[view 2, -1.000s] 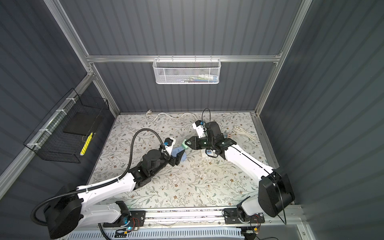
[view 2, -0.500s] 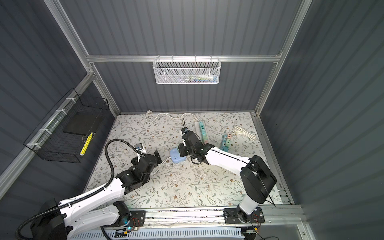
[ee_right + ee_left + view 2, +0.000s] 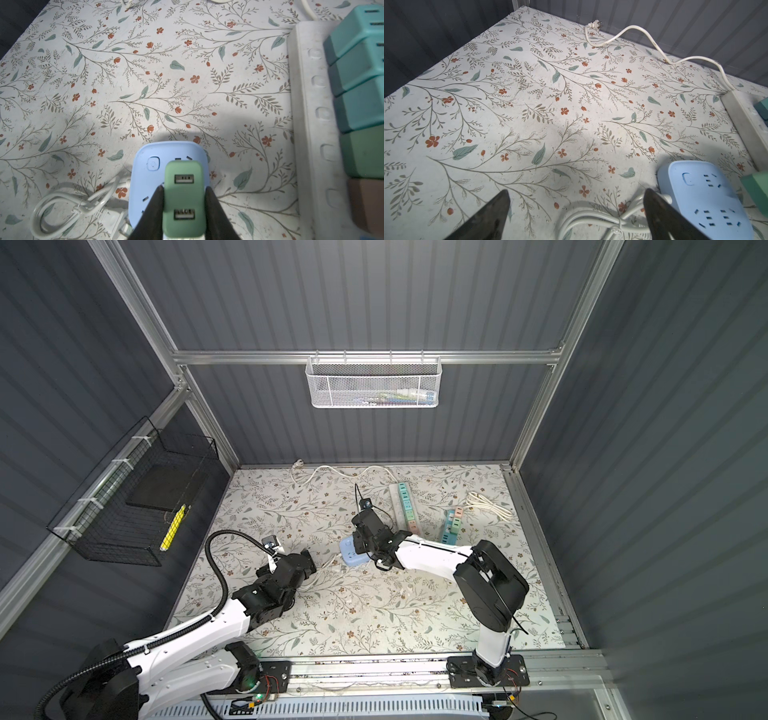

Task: Insert the plug
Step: 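Lower the mint-green adapter with the right gripper onto the blue cube socket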

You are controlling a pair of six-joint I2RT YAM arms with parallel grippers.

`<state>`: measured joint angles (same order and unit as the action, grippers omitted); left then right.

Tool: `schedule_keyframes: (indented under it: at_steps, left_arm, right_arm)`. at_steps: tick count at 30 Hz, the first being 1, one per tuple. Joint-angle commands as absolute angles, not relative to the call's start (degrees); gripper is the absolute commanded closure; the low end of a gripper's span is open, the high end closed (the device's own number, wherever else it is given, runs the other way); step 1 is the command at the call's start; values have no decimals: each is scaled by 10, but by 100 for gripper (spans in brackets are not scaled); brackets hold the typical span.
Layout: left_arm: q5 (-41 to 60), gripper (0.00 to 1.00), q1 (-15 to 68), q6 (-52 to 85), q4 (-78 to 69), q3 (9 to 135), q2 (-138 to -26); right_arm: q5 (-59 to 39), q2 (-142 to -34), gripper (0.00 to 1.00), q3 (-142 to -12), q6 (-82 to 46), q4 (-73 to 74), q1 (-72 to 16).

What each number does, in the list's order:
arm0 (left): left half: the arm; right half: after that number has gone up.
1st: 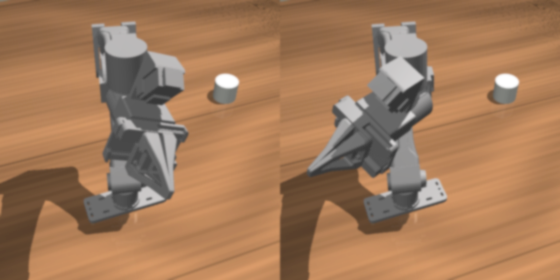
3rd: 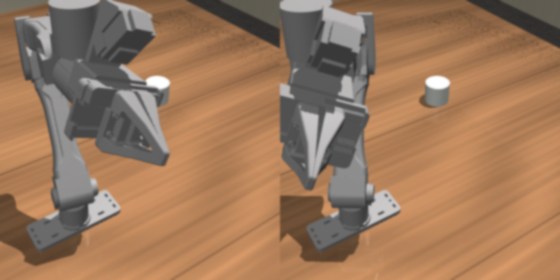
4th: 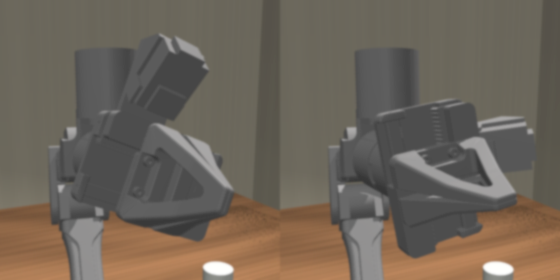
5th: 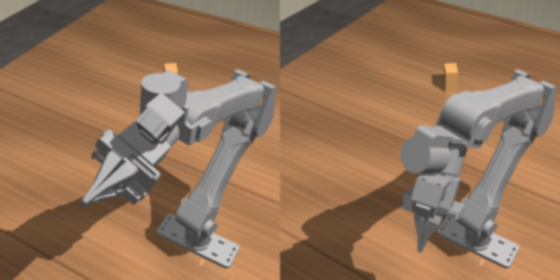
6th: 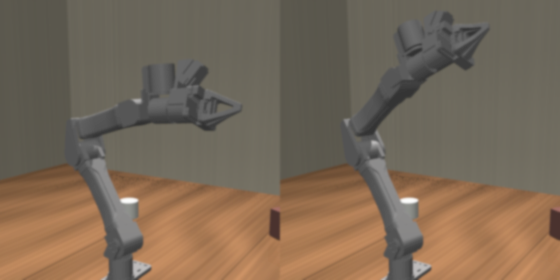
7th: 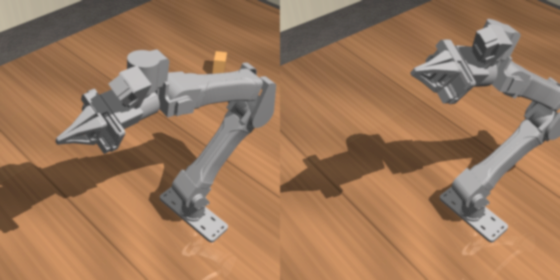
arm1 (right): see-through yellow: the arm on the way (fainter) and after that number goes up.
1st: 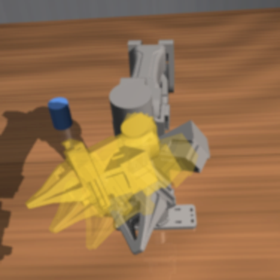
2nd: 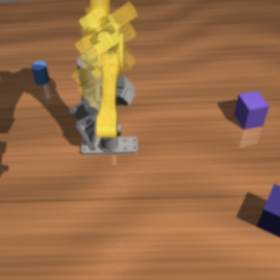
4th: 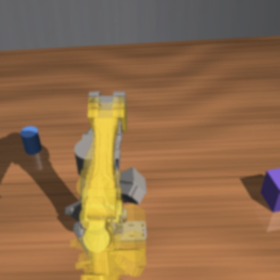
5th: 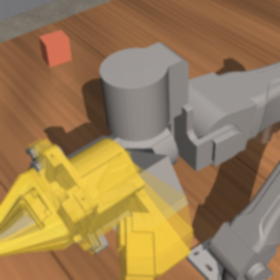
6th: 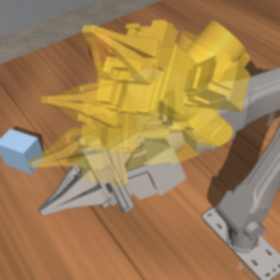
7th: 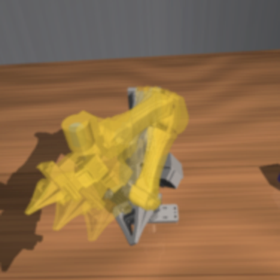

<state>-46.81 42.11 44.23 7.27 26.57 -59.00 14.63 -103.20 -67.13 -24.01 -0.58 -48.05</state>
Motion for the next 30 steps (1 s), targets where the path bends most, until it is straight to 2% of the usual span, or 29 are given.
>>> schedule_keyframes:
  at_steps: [1,15,30]
  left_arm:
    - [-460,0,414,448,61,262,-595]
    - [-448,0,404,434,60,263,-584]
    - [-443,0,400,429,57,266,-592]
  right_arm:
    - [162,-1044,80,-697,-240,10,-483]
    - [163,-1097,80,-724,-239,5,-483]
    - [157,-1102,80,-712,-246,-9,-489]
